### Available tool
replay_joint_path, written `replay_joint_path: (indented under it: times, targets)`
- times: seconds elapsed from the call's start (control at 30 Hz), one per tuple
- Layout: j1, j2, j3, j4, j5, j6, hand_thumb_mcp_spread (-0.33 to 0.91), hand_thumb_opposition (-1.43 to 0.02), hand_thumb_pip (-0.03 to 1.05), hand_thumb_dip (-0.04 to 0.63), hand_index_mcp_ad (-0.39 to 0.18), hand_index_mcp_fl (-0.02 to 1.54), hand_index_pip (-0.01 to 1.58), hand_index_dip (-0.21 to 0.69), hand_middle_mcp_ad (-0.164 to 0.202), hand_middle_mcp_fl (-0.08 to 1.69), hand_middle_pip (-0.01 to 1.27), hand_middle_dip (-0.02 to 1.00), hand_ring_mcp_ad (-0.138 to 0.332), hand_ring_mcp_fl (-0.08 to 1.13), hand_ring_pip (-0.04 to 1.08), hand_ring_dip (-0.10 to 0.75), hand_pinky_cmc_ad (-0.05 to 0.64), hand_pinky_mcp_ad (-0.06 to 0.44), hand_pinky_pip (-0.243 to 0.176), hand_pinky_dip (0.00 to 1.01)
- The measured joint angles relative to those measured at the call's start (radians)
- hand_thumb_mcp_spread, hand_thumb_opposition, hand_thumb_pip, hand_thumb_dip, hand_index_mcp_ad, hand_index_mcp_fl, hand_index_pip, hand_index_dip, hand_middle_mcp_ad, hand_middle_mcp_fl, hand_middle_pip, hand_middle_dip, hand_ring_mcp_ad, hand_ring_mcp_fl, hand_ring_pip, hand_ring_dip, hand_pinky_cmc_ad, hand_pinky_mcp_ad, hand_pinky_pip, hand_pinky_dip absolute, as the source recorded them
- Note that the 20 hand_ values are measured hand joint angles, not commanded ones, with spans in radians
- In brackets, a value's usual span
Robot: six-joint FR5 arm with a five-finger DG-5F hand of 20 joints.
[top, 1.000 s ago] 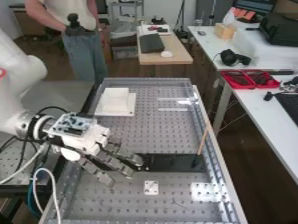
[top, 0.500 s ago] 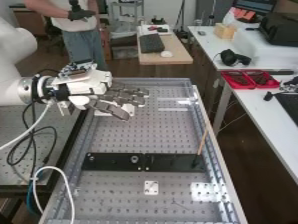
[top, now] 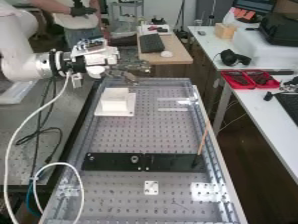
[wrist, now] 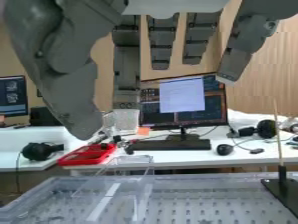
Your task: Grab the larger nut and place it in the white container
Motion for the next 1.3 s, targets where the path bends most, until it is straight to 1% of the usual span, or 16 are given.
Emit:
replay_joint_path:
  times: [0.03,0.07,0.17,0.23,0.27,0.3,0.4,0.47,0.53,0.6,0.67,0.9,1.1,1.2,1.3]
  targets:
    - [0.02,0.004,0.0,-0.008,0.021,0.0,0.34,-0.85,0.75,0.202,-0.068,0.28,1.53,0.112,0.056,0.05,0.14,0.23,0.113,0.0,0.12,0.134,0.333,0.278,-0.089,0.56]
    - [0.036,0.008,0.0,-0.012,0.04,-0.001,0.35,-0.86,0.75,0.202,-0.07,0.27,1.53,0.112,0.061,0.05,0.13,0.22,0.113,0.0,0.11,0.134,0.333,0.276,-0.089,0.53]
    - [0.072,0.016,-0.002,-0.021,0.083,-0.003,0.35,-0.9,0.75,0.202,-0.089,0.23,1.53,0.112,0.058,0.05,0.14,0.24,0.117,0.0,0.12,0.143,0.333,0.278,-0.089,0.48]
    - [0.091,0.019,-0.004,-0.023,0.105,-0.006,0.37,-0.9,0.75,0.202,-0.093,0.23,1.53,0.108,0.058,0.05,0.13,0.24,0.117,0.0,0.11,0.14,0.333,0.272,-0.093,0.46]
    - [0.101,0.02,-0.005,-0.025,0.117,-0.007,0.37,-0.91,0.75,0.202,-0.093,0.22,1.53,0.112,0.058,0.05,0.13,0.24,0.117,0.0,0.11,0.145,0.333,0.265,-0.087,0.43]
    - [0.106,0.021,-0.005,-0.026,0.124,-0.008,0.37,-0.91,0.75,0.202,-0.093,0.22,1.52,0.108,0.061,0.05,0.14,0.25,0.117,0.0,0.11,0.148,0.333,0.26,-0.079,0.44]
    - [0.129,0.023,-0.007,-0.034,0.151,-0.009,0.37,-0.91,0.75,0.206,-0.093,0.21,1.53,0.113,0.058,0.05,0.14,0.25,0.106,0.0,0.09,0.15,0.333,0.265,-0.075,0.41]
    - [0.146,0.025,-0.009,-0.04,0.169,-0.01,0.38,-0.91,0.75,0.206,-0.098,0.2,1.53,0.138,0.061,0.05,0.14,0.25,0.106,0.0,0.09,0.147,0.333,0.264,-0.075,0.38]
    - [0.155,0.027,-0.011,-0.043,0.179,-0.011,0.38,-0.91,0.75,0.202,-0.105,0.2,1.53,0.14,0.059,0.05,0.14,0.25,0.105,0.0,0.09,0.15,0.333,0.264,-0.075,0.37]
    - [0.163,0.029,-0.011,-0.047,0.187,-0.011,0.38,-0.91,0.75,0.202,-0.119,0.19,1.53,0.14,0.059,0.05,0.14,0.25,0.105,0.0,0.09,0.15,0.333,0.253,-0.075,0.37]
    - [0.171,0.031,-0.009,-0.055,0.196,-0.012,0.4,-0.91,0.75,0.202,-0.119,0.18,1.53,0.14,0.059,0.05,0.14,0.25,0.105,0.0,0.09,0.155,0.333,0.25,-0.075,0.36]
    - [0.188,0.032,-0.003,-0.084,0.209,-0.003,0.4,-0.91,0.75,0.202,-0.119,0.18,1.53,0.14,0.059,0.05,0.14,0.25,0.105,0.0,0.09,0.155,0.333,0.248,-0.075,0.35]
    - [0.204,0.009,-0.01,-0.09,0.209,0.018,0.4,-0.91,0.75,0.202,-0.12,0.18,1.53,0.14,0.059,0.05,0.14,0.25,0.106,0.0,0.09,0.155,0.333,0.244,-0.075,0.35]
    - [0.212,-0.009,-0.024,-0.087,0.208,0.035,0.4,-0.91,0.75,0.206,-0.126,0.18,1.53,0.14,0.059,0.05,0.14,0.25,0.101,0.0,0.09,0.155,0.333,0.246,-0.075,0.35]
    - [0.216,-0.03,-0.043,-0.076,0.207,0.054,0.4,-0.91,0.75,0.206,-0.126,0.18,1.53,0.14,0.049,0.05,0.14,0.25,0.101,0.0,0.1,0.155,0.333,0.244,-0.075,0.35]
